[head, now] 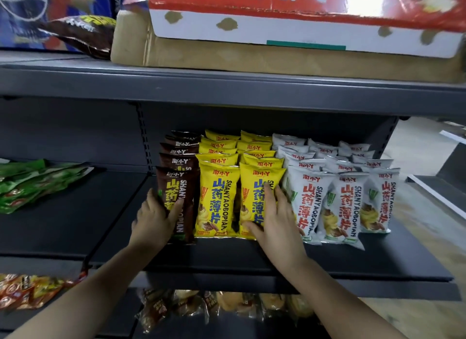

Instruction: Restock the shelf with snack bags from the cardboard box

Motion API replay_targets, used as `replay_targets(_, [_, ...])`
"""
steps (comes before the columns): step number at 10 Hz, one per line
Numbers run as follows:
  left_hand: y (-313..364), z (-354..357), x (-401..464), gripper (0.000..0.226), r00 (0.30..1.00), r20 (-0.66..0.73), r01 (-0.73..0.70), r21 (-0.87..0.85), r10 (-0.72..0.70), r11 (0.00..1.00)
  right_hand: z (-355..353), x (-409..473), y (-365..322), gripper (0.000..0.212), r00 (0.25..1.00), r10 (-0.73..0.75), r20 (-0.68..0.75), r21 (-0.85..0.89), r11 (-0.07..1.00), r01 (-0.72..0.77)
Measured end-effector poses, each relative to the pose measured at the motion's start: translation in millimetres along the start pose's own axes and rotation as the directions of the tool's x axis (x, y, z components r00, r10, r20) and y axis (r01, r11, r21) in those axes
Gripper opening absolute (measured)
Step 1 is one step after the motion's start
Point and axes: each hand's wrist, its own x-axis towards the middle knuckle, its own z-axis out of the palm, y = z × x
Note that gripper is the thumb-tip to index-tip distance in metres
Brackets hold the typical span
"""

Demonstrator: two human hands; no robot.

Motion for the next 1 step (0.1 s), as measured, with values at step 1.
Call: replay_targets(1, [17.2,-6.5,-23.6,0.074,0.968,-0.238,-0.106,-0.116,0.076,0.988,-27.8,-3.0,-0.2,0.067,1.0,-0.017,-0.007,0.012,1.0,0.017])
